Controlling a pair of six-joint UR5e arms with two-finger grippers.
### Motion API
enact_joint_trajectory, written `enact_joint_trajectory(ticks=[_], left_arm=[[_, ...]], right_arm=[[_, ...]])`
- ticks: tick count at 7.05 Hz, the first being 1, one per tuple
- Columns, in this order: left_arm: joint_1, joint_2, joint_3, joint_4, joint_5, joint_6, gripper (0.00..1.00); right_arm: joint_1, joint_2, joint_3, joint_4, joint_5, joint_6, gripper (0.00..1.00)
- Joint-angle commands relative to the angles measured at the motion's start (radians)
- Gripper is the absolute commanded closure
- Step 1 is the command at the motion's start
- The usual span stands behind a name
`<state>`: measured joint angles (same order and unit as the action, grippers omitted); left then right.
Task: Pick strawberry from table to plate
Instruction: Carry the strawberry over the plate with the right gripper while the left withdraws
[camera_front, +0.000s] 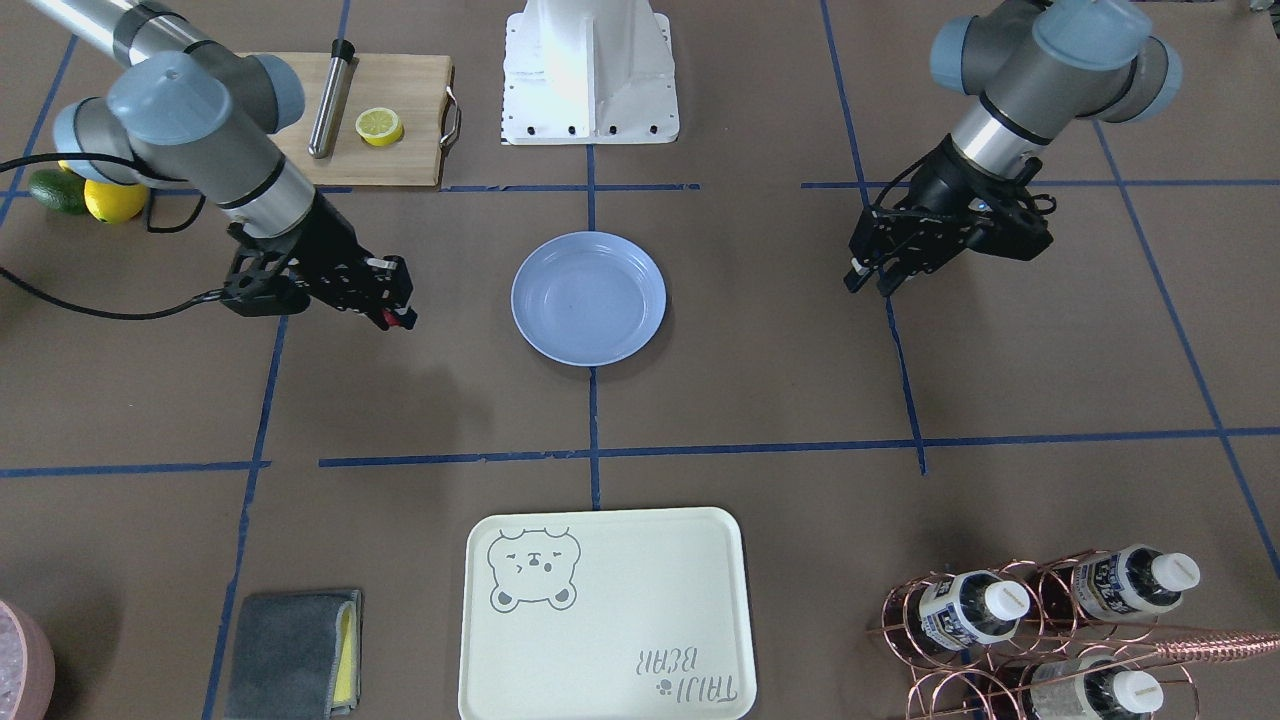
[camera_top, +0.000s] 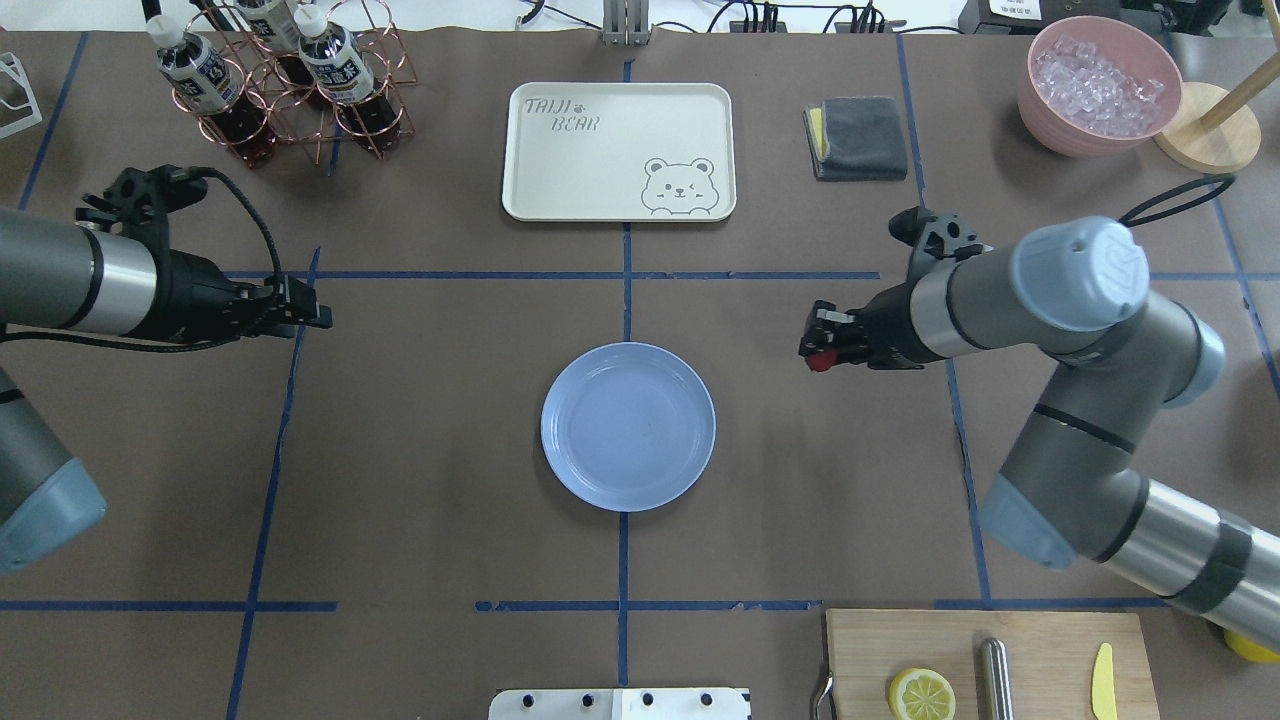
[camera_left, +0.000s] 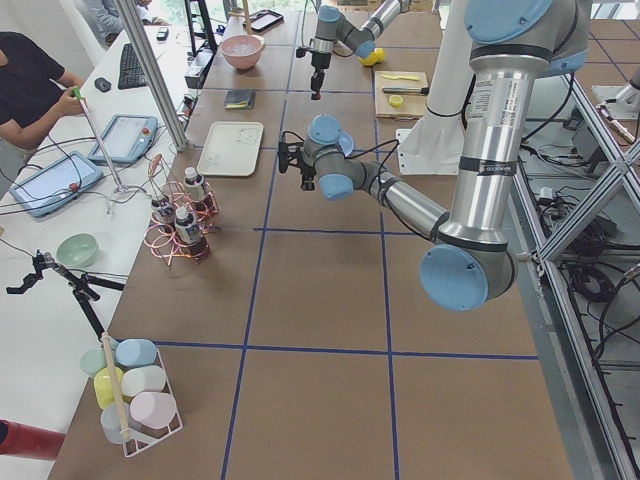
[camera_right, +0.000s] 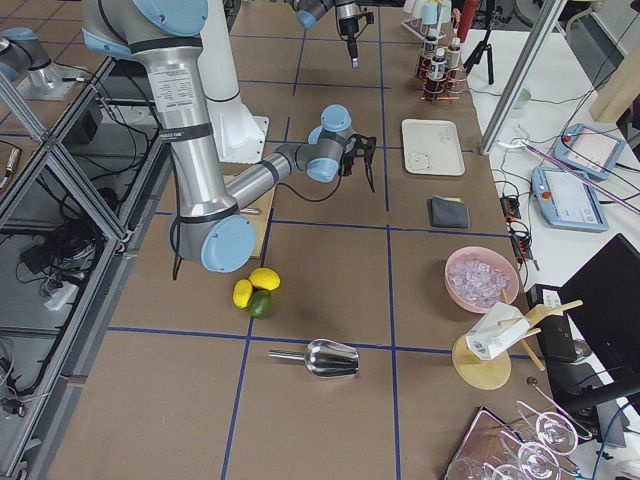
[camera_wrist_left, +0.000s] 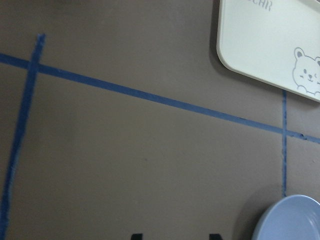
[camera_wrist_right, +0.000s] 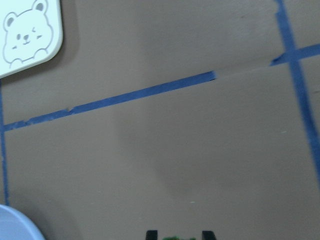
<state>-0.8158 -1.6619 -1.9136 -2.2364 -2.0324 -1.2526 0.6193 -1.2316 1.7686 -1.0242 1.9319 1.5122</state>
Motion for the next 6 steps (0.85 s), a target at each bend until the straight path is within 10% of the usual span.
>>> enact_joint_trajectory(ticks=[1, 3, 6], left_arm=[[-0.060, 0.057, -0.013, 0.000, -0.002, 0.128, 0.46], [-0.060, 0.054, -0.013, 0.000, -0.002, 0.127, 0.46], [-0.060, 0.053, -0.015, 0.000, -0.002, 0.122, 0.45]], right_arm=[[-0.120, 0.229, -0.050, -0.245, -0.146, 0.069, 1.00], [-0.177, 0.401, -0.270, -0.249, -0.235, 0.134, 1.00], [-0.214, 0.411, -0.308, -0.254, -0.238, 0.134, 1.00]])
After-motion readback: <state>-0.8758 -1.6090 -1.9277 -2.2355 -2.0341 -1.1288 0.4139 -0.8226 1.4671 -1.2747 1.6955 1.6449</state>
